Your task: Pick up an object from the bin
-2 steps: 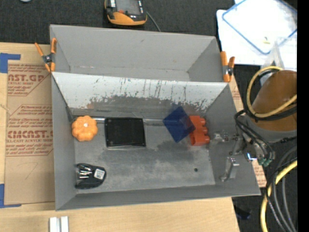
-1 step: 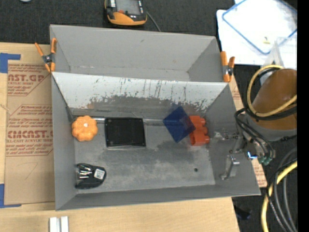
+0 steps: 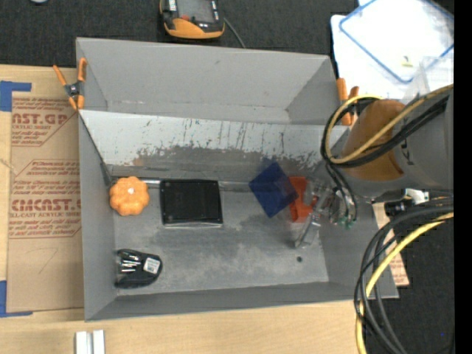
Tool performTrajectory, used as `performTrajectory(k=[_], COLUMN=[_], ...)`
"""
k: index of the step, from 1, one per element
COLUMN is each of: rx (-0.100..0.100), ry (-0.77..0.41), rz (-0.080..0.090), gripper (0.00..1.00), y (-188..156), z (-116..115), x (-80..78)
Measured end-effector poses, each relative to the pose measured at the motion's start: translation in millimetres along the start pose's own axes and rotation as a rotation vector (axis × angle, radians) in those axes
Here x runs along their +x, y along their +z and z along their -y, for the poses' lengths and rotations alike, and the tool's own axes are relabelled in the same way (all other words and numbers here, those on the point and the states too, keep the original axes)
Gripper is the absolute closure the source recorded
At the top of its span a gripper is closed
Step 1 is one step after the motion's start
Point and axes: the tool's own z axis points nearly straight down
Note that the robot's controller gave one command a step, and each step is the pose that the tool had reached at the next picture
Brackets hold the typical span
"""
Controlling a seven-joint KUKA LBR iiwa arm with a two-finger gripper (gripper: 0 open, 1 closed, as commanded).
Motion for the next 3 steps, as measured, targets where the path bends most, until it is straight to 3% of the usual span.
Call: performTrajectory(k=[1, 2, 3], rx=[0.001, -0.002, -0.006], ry=[-0.212, 0.120, 0.230], rz=[0.002, -0.001, 0.000], gripper=[0.00, 0.00, 0.00], y=[-45, -29, 0], z=[11, -59, -27], x=[5.5, -5.8, -1.5])
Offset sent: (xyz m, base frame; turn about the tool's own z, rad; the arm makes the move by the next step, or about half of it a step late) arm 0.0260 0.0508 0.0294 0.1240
